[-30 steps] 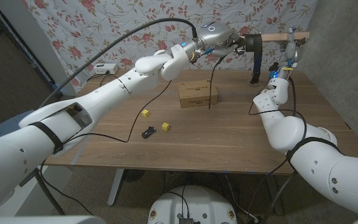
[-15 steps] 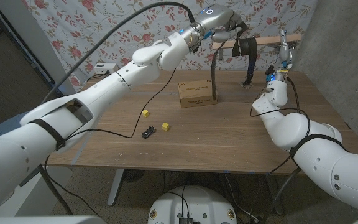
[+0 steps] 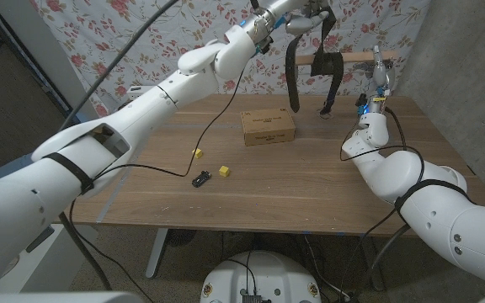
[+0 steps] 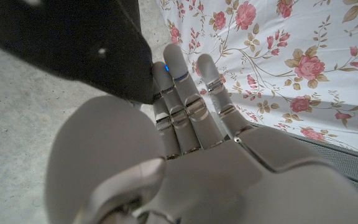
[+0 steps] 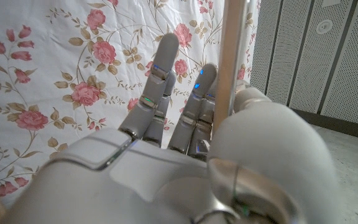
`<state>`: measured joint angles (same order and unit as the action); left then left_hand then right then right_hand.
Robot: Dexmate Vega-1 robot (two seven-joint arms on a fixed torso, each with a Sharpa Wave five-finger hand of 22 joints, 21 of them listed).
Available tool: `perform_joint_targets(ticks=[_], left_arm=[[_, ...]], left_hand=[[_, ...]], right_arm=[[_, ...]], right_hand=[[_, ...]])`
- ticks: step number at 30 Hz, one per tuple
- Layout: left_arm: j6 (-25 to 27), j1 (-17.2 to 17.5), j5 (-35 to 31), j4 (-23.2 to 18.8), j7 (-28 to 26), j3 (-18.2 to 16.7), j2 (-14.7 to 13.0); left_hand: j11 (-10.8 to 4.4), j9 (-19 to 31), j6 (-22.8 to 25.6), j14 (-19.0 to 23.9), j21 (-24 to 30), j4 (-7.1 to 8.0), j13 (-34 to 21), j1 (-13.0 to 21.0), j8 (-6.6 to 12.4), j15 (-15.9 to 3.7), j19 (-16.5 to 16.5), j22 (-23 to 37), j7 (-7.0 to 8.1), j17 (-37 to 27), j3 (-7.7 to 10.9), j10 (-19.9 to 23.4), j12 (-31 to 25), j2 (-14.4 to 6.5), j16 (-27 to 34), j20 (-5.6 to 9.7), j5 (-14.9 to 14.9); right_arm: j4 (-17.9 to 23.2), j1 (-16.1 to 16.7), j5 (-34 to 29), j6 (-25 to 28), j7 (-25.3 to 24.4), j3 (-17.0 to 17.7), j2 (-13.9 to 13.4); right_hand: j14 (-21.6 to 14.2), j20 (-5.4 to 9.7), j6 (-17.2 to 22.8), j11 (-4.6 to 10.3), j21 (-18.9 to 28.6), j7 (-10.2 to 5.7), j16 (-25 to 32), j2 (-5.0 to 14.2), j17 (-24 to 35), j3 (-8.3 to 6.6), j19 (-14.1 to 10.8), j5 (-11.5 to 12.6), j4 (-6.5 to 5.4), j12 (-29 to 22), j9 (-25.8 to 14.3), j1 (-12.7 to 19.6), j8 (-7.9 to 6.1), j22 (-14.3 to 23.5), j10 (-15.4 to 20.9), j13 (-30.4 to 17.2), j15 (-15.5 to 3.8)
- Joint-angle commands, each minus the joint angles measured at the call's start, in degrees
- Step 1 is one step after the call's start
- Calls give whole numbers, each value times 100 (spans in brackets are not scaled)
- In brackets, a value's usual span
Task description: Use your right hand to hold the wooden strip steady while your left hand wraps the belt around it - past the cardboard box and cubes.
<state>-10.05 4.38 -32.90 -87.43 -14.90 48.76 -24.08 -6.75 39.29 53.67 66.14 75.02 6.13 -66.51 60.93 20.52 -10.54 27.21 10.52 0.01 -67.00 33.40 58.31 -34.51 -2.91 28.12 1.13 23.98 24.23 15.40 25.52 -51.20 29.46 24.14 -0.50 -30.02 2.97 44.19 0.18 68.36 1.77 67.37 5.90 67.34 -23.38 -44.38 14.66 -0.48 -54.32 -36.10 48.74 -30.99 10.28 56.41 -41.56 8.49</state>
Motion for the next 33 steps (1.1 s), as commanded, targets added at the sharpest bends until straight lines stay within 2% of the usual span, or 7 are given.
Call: perform_joint_targets(ticks=[1, 8, 16, 21, 25, 26, 33], left_arm=[[125, -181, 422, 251, -215, -197, 186], [239, -243, 722, 289, -249, -331, 258], [473, -320, 1067, 357, -220, -476, 347], [719, -330, 1371, 376, -87, -582, 395], [1082, -333, 1310, 308, -78, -558, 387], [1162, -326, 1302, 312, -107, -560, 397], [1598, -297, 1253, 368, -383, -642, 392]], left_hand=[[-118, 23, 261, -40, 27, -296, 1, 152, 3, -21, -7, 15, -220, 11, 249, 115, 30, -233, -18, -30, -2], [-102, -6, 250, -34, 36, -314, 34, 162, -40, -14, -22, 18, -238, -6, 239, 117, 62, -263, -5, -36, -31], [-91, -15, 247, -43, 54, -361, 71, 190, -77, -17, -42, 23, -261, 7, 219, 132, 96, -310, -12, -36, -85], [-80, -36, 262, -27, 69, -398, 98, 212, -102, -36, -41, 25, -275, 6, 204, 115, 128, -338, 0, -42, -123], [-65, -74, 259, -53, 88, -455, 112, 246, -144, 2, -43, 28, -294, 18, 183, 119, 145, -361, -7, -53, -171], [-49, -88, 257, -56, 97, -495, 158, 275, -161, -54, -47, 31, -305, 1, 178, 140, 167, -371, 6, -62, -192], [-18, -204, 276, 42, 198, -726, 320, 402, -306, 14, 21, 42, -411, 131, 51, 218, 251, -458, 34, -73, -433]], right_arm=[[-91, -114, 563, 911, 1660, 578, -22], [-125, -166, 711, 1481, 2525, 818, -119], [-241, -276, 788, 2500, 3367, 1130, -226], [-337, -368, 408, 3229, 3708, 1237, -400], [-348, -430, 37, 3522, 3838, 1374, -448], [-343, -440, -62, 3521, 3867, 1400, -454], [-371, -598, -676, 4188, 4091, 1783, -491]], right_hand=[[-2228, 661, 984, -57, -30, 83, 1489, 280, 325, -29, 1022, 27, 5, 18, -8, 310, -41, 9, 21, 5, -2065], [-2222, 655, 998, -73, -27, 81, 1492, 282, 327, -27, 1019, 28, 10, 13, 9, 310, -34, 10, 28, 7, -2065], [-2230, 645, 1041, -96, -17, 109, 1507, 286, 334, -26, 1007, 27, 18, -5, 34, 313, -33, 12, 67, 8, -2066], [-2245, 634, 1071, -97, -3, 115, 1525, 290, 339, -28, 978, 24, 27, -26, 42, 317, -40, 13, 91, -6, -2066], [-2262, 640, 1075, -96, 1, 113, 1546, 289, 343, -28, 972, 20, 35, -47, 49, 319, -37, 12, 93, -35, -2065], [-2264, 639, 1080, -103, -1, 110, 1553, 289, 344, -28, 978, 19, 38, -47, 51, 320, -38, 11, 83, -41, -2064], [-2262, 641, 1102, -100, -5, 102, 1583, 287, 347, -31, 986, 11, 54, -53, 39, 326, -55, 7, 96, -40, -2064]])
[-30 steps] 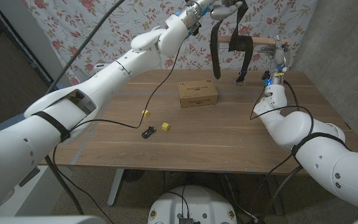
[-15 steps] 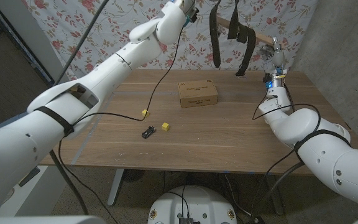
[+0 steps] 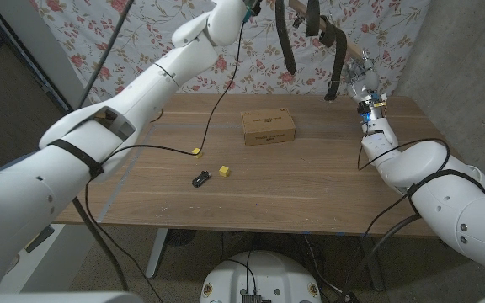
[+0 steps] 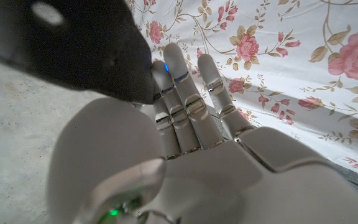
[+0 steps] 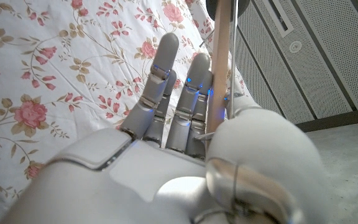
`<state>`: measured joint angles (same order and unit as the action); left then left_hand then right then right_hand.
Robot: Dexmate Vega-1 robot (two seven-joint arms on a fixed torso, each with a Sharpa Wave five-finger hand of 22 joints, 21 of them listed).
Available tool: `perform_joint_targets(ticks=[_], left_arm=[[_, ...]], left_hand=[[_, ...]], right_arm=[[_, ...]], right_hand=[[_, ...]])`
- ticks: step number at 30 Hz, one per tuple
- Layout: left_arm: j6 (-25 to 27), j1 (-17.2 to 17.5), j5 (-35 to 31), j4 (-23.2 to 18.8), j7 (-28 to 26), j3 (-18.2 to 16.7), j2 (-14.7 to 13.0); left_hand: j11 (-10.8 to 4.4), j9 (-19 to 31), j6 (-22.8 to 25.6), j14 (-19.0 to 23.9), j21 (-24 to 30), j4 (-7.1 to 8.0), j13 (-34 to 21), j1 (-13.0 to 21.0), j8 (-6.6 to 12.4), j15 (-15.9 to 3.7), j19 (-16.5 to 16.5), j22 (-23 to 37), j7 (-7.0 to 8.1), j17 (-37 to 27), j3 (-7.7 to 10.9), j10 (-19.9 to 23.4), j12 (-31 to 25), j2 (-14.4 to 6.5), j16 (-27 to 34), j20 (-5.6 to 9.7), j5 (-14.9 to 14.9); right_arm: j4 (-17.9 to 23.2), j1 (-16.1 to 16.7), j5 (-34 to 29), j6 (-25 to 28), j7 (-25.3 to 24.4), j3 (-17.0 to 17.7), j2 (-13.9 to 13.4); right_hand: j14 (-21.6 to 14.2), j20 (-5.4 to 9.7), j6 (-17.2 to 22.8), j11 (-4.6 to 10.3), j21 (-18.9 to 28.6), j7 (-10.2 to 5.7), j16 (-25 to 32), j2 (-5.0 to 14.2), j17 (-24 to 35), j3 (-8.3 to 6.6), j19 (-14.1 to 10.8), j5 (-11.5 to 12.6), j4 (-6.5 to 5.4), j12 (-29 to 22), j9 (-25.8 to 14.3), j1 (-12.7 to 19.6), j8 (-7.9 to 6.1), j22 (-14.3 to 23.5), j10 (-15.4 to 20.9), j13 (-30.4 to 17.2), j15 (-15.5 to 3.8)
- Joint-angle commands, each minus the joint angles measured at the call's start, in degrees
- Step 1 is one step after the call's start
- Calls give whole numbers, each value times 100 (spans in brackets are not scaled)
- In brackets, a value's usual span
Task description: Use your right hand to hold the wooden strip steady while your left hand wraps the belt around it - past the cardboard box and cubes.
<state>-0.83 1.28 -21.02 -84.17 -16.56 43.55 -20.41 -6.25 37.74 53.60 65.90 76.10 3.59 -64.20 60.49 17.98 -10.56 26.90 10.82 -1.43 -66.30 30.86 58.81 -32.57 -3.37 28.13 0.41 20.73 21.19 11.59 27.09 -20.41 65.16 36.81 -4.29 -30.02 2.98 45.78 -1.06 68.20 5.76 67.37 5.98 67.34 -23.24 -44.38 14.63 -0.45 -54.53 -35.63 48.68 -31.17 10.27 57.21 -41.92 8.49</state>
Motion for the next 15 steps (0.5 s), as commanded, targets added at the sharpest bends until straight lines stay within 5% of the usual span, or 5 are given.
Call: perform_joint_targets(ticks=[1, 6, 9, 13, 15], left_arm=[[708, 18, 78, 53, -246, -137, 17], [837, 76, 166, 64, -356, -206, -23], [832, 121, 315, 86, -372, -270, -22], [796, 159, 767, 169, -219, -441, 43], [913, 173, 1063, 176, -56, -548, 104]], left_hand=[[-83, -68, 264, 56, 104, -501, 69, 463, -84, 19, 59, 13, -297, 51, 291, 159, 49, -430, 45, -7, -147], [-8, -245, 344, 200, 193, -743, 486, 559, -285, -50, 144, 3, -384, 288, 173, 384, 228, -494, 45, 73, -478], [15, -354, 351, 290, 226, -862, 630, 590, -414, -28, 180, -5, -437, 443, 128, 448, 297, -487, 22, 95, -646], [45, -570, -4, 441, 317, -1138, 1012, 700, -744, -72, 239, -11, -207, 684, 80, 569, 503, -480, 0, 81, -990], [65, -620, -13, 605, 340, -1201, 1158, 729, -749, -120, 241, -14, -199, 839, 85, 638, 572, -483, -16, 92, -1019]], right_arm=[[-68, -241, -907, 1207, 526, 605, -99], [-32, -390, -1206, 1883, 526, 1198, 10], [371, -363, -1268, 2398, 687, 1576, 249], [371, -485, -1562, 2624, 697, 1886, 292], [371, -515, -1702, 2636, 718, 1962, 289]], right_hand=[[-2263, 643, 945, 11, 12, -296, 1587, 278, 347, -47, 980, 12, 53, -38, -7, 332, -37, 7, 4, -20, -2064], [-2267, 634, 953, 22, 15, -301, 1607, 280, 348, -52, 965, 6, 66, -39, -5, 339, -39, 4, 25, -7, -2063], [-2275, 632, 966, 55, 17, -290, 1621, 282, 347, -58, 954, 3, 75, -45, -1, 344, -42, 3, 34, -10, -2065], [-2278, 634, 960, 44, 13, -292, 1641, 284, 347, -64, 955, -8, 88, -55, -18, 347, -51, 1, 38, -21, -2062], [-2275, 639, 940, 47, 3, -308, 1651, 286, 347, -68, 979, -13, 93, -58, -27, 348, -47, 0, 23, -32, -2061]])
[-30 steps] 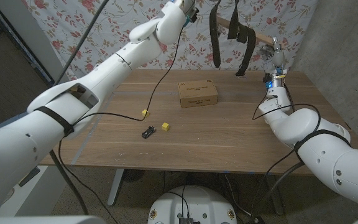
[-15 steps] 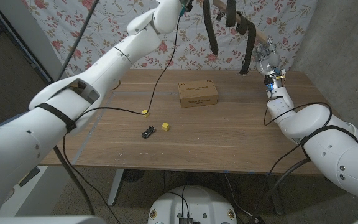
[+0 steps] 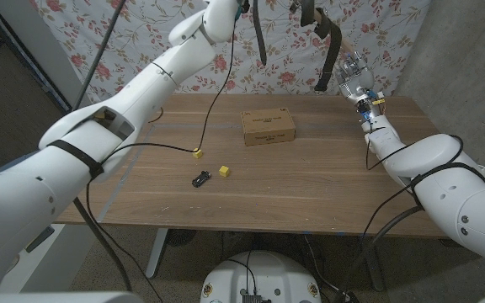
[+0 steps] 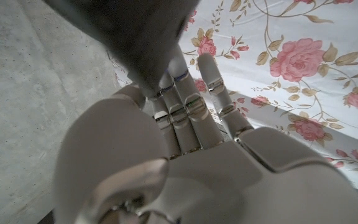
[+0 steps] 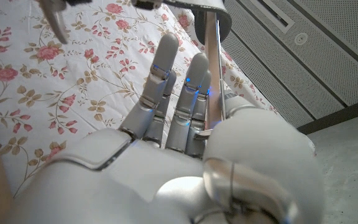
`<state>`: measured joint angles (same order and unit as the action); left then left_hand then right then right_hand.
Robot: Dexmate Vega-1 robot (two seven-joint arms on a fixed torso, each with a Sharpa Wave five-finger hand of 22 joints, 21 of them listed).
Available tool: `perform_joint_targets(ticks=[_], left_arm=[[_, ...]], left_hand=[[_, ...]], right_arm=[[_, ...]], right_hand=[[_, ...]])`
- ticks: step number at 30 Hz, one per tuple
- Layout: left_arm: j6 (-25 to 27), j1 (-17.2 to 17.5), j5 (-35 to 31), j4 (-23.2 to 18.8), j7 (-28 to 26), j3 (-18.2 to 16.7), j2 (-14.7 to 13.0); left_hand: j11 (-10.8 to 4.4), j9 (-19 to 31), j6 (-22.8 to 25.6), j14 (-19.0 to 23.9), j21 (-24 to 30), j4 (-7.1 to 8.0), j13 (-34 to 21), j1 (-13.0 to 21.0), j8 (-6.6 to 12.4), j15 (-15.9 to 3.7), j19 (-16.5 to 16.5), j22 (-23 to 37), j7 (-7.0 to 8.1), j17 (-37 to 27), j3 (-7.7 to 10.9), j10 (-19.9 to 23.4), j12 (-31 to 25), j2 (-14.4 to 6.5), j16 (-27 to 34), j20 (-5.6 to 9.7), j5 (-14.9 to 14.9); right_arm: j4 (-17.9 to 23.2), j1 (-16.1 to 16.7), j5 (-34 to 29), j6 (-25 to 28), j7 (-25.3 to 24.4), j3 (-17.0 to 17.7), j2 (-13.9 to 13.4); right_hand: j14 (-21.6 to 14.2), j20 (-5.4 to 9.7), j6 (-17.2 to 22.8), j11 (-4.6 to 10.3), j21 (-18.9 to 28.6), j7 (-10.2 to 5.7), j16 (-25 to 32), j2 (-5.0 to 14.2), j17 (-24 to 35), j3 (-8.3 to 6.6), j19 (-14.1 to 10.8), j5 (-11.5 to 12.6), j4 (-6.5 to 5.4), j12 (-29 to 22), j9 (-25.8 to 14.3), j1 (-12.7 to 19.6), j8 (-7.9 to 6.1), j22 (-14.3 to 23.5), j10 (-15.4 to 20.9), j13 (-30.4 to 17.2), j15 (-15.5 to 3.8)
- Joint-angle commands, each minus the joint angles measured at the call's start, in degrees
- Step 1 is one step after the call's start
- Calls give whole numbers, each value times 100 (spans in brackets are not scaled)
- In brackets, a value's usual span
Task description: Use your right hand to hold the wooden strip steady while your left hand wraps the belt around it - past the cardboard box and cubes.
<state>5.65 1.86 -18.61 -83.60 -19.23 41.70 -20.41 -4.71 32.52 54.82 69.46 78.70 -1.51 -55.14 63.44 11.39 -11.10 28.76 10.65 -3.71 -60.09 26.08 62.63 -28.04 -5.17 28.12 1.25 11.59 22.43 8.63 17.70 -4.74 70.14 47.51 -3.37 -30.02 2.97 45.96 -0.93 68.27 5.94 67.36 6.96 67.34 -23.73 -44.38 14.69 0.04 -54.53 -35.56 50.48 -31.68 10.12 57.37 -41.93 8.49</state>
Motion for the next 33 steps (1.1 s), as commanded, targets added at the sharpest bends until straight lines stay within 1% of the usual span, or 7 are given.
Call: perform_joint_targets(ticks=[1, 9, 11, 13, 19, 26, 33], left_arm=[[405, 112, 1001, 92, 360, -424, 127], [1947, -296, 1634, 95, 1391, -358, 163], [1638, -272, 1670, 282, 1304, -367, 187], [1441, -253, 1713, 428, 1213, -395, 222], [966, -193, 1713, 733, 991, -364, 279], [695, -209, 1648, 893, 1286, -130, 234], [363, -227, 1644, 1011, 1631, -2, 193]], left_hand=[[-83, -140, 44, 309, 99, -732, 384, 439, -27, -58, 65, -2, 3, 325, 566, 335, 177, -294, -48, 12, -98], [-40, -259, -77, 85, 81, -662, 254, 256, -83, 97, -209, -7, 7, 196, 465, 192, 194, -361, -8, -144, -149], [-28, -299, -120, -62, 60, -576, 98, 136, -75, 130, -349, -9, -31, 84, 404, 83, 156, -423, 28, -200, -169], [-56, -328, -145, -241, 14, -520, -21, 53, -66, 108, -479, -18, 23, -10, 373, -31, 142, -455, 34, -234, -142], [-291, -423, -156, -734, -209, -493, 552, -13, -15, 8, -792, -42, 137, 858, 633, -342, 656, -492, -703, -317, 14], [-283, -528, -199, -1011, -278, -820, 995, 327, 16, -11, -1019, -26, 209, 1445, 958, -624, 1125, -414, -1164, -322, -96], [-321, -571, -174, -1030, -352, -842, 1150, 409, 46, -5, -1244, -36, 224, 1640, 1030, -512, 1212, -379, -1286, -389, -149]], right_arm=[[246, -232, -811, 1076, 228, 934, 199], [246, -330, -681, 1469, 706, 1269, 249], [192, -218, 53, 1496, 693, 666, 141], [-116, -338, 116, 1409, 851, 637, 31], [-80, 27, 2406, 1257, 881, -1479, -355], [-84, 129, 2997, 1213, 881, -1954, -463], [-99, 177, 3420, 1118, 881, -2349, -584]], right_hand=[[-2274, 639, 929, 44, -5, -324, 1652, 188, 347, -19, 983, -20, 45, -59, -30, 168, 3, 15, 3, -37, -2061], [-2252, 637, 939, 64, -18, -338, 1668, 188, 347, -20, 999, -37, 47, -59, -34, 155, 1, 13, 16, -24, -2061], [-2253, 642, 939, 58, -18, -339, 1673, 191, 346, -22, 997, -41, 48, -54, -19, 153, 10, 13, 20, -13, -2062], [-2256, 641, 940, 43, -14, -331, 1679, 194, 346, -25, 982, -46, 50, -45, -26, 153, 7, 13, 29, 9, -2063], [-2263, 644, 924, 57, -16, -330, 1702, 202, 346, -35, 973, -65, 55, -59, -42, 144, 7, 12, 27, -9, -2062], [-2254, 651, 923, 58, -27, -347, 1721, 201, 346, -40, 984, -83, 57, -55, -46, 129, 9, 12, 13, -6, -2061], [-2244, 644, 938, 60, -28, -348, 1732, 202, 345, -45, 973, -93, 58, -62, -38, 119, 11, 11, -1, -21, -2061]])
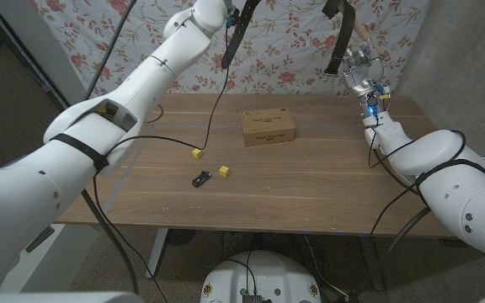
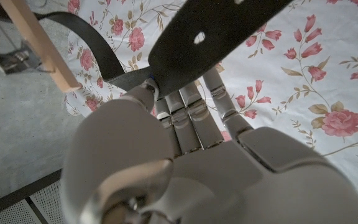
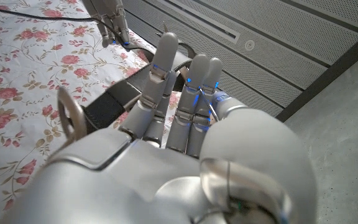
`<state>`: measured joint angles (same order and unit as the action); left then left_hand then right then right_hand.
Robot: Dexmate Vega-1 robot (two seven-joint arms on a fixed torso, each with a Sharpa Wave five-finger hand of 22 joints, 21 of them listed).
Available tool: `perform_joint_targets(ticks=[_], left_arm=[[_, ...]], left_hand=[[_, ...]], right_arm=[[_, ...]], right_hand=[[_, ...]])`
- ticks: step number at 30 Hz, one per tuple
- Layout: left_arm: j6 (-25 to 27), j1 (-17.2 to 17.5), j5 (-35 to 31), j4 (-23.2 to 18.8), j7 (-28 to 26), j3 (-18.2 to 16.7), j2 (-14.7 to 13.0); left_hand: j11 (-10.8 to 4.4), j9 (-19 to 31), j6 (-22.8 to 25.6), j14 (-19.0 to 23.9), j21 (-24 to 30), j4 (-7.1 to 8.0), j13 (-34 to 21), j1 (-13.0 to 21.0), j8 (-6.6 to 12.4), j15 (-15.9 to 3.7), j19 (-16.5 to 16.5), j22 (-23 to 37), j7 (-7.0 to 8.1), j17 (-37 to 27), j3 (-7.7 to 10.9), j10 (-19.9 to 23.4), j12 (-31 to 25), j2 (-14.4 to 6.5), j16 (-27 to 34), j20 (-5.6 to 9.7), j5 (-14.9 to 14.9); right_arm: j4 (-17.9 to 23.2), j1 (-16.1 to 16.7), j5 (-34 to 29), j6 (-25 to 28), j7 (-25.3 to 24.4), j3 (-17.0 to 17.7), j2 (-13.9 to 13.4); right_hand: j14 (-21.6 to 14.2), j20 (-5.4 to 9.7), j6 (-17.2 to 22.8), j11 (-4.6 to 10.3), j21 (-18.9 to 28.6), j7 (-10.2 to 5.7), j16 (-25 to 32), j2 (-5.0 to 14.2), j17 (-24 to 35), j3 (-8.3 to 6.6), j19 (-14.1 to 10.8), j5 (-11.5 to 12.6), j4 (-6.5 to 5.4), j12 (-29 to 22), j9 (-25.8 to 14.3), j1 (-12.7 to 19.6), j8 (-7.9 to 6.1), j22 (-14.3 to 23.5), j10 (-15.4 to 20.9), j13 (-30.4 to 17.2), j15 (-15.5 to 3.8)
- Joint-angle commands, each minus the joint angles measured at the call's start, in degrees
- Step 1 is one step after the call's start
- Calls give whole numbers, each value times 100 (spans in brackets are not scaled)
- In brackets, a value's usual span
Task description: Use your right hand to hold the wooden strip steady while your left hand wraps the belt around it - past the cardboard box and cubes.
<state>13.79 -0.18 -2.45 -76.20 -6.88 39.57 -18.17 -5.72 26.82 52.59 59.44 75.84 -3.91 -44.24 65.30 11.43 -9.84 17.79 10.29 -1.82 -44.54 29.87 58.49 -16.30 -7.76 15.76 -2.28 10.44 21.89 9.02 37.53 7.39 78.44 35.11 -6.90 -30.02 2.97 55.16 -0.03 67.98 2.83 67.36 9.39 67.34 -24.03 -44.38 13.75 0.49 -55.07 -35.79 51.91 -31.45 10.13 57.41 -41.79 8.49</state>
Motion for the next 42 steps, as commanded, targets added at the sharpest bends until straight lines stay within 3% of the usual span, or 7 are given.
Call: perform_joint_targets(ticks=[1, 17, 30, 38, 40, 41, 42], left_arm=[[-467, -27, 22, 269, 429, 218, -41], [-667, -289, 259, 414, 2339, 599, -276], [-1239, -363, 967, 678, 3983, 482, -409], [-1305, -118, 1294, 320, 4249, 232, -652], [-1301, -9, 1365, 147, 4242, 155, -756], [-1290, 51, 1393, 48, 4222, 117, -814], [-1276, 113, 1427, -49, 4203, 76, -872]], left_hand=[[-258, -10, 70, 10, -79, -600, 91, 230, 52, -135, -168, -4, 35, 128, 664, -60, 48, -113, -60, -36, -39], [-132, -123, 414, 402, -31, -599, 399, 300, 163, -156, -22, 5, -49, 246, 479, 278, 168, -14, 88, 26, -42], [-165, -190, 226, 112, -118, -608, 555, 315, 66, -155, -157, -17, 15, 359, 362, 176, 322, 101, -65, -10, -24], [109, -436, -1316, -1069, -661, -123, 906, -998, -206, 147, -843, -43, 191, 976, -440, -1021, 623, 733, -556, -260, 6], [196, -598, -2085, -1851, -991, -58, 1066, -1331, -197, 349, -1276, -43, 235, 1237, -691, -1672, 646, 1012, -592, -490, 109], [367, -787, -2901, -2690, -1306, -25, 1228, -1474, -195, 604, -1656, -36, 213, 1476, -859, -2399, 641, 1129, -588, -717, 249], [488, -928, -3416, -3238, -1548, 15, 1354, -1623, -184, 780, -1938, -36, 166, 1646, -1041, -3072, 679, 1290, -583, -764, 340]], right_arm=[[-32, 149, 1472, -104, 52, -1131, -233], [-53, 42, 1138, -506, 52, -958, -245], [-3, 55, 1607, -1019, 52, -2063, -528], [124, 126, 2258, -1120, 52, -2801, -678], [150, 139, 2434, -1160, 52, -3010, -720], [160, 145, 2521, -1171, 52, -3104, -740], [180, 156, 2612, -1180, 52, -3196, -760]], right_hand=[[-2242, 646, 18, -19, -3, -43, 1734, -41, 345, -15, 983, -1, 13, 2, -8, -26, -7, 10, -2, -17, -2061], [-2207, 651, 74, -32, -26, -119, 1759, -49, 343, -19, 1012, -23, 19, 9, 1, -57, -14, 11, -29, -5, -2063], [-2170, 664, 57, -11, -39, -133, 1769, -54, 341, -17, 1034, -35, 31, 8, 8, -77, 8, 15, -50, 0, -2063], [-2160, 668, 55, -12, -45, -122, 1774, -54, 340, -18, 1044, -37, 38, 17, 5, -82, 12, 15, -64, 17, -2063], [-2158, 664, 49, -5, -49, -112, 1776, -53, 340, -19, 1054, -37, 41, 12, 0, -83, 13, 15, -60, 16, -2062], [-2155, 664, 47, 8, -50, -122, 1777, -52, 340, -19, 1059, -38, 41, 0, -4, -85, 13, 16, -66, -3, -2062], [-2155, 665, 45, -7, -47, -115, 1777, -51, 340, -19, 1050, -38, 42, 12, -11, -85, 11, 16, -62, 19, -2062]])
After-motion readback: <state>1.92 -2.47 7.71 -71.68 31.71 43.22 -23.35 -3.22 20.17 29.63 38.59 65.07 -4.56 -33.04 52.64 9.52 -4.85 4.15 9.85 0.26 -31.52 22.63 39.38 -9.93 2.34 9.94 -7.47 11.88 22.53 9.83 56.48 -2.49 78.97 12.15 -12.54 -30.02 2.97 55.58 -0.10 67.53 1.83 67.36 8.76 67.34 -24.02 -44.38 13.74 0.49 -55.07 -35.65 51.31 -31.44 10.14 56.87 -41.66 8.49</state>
